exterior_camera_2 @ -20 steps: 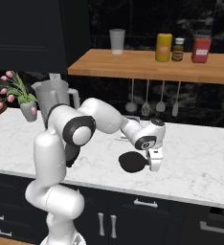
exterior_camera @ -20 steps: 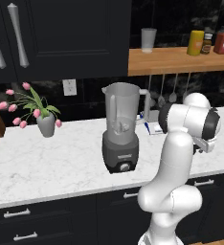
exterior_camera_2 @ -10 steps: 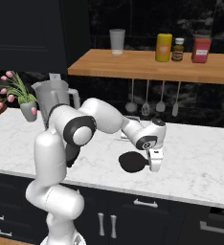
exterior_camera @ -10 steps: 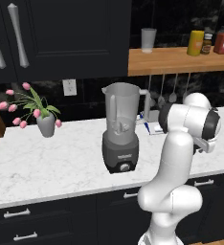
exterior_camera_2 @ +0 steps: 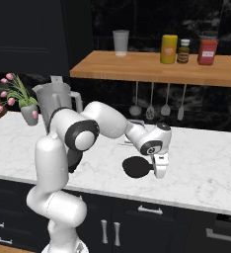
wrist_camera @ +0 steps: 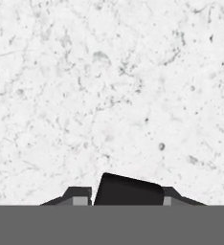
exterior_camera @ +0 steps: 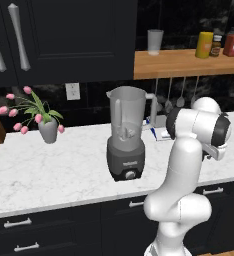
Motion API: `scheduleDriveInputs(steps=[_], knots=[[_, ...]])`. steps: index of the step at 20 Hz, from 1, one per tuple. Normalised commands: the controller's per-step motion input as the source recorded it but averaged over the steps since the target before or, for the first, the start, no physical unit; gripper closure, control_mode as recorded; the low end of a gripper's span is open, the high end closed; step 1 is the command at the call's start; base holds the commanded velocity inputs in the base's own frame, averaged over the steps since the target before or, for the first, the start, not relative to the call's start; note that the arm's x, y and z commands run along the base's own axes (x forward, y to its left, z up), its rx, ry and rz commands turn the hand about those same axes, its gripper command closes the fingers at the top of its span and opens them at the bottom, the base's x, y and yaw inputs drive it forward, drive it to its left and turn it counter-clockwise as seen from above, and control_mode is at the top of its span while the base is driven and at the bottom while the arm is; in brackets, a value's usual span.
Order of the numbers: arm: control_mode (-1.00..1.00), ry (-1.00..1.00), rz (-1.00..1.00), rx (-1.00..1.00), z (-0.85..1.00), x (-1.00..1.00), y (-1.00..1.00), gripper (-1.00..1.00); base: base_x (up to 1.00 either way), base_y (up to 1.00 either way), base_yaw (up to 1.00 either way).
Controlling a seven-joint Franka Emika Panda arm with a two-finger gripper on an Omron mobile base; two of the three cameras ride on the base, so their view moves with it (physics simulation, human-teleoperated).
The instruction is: Close the lid blender by securely placing the lid on top.
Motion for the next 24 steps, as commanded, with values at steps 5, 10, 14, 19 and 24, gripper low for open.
scheduleDriveInputs(steps=[5, 10, 14, 19, 24], knots=[[-1.00, 0.00, 0.00, 0.00, 0.00, 0.00, 0.00, 1.00, 0.00, 0.00, 0.00], [-1.00, 0.06, 0.00, 0.00, 0.12, -0.04, 0.18, 1.00, 0.00, 0.00, 0.00], [-1.00, 0.03, 0.00, 0.00, 0.45, -0.09, 0.27, 1.00, 0.00, 0.00, 0.00], [-1.00, 0.00, -0.01, 0.07, 0.61, -0.15, 0.07, 1.00, 0.00, 0.00, 0.00], [-1.00, 0.00, -0.05, 0.17, 0.62, -0.20, 0.00, 1.00, 0.00, 0.00, 0.00]])
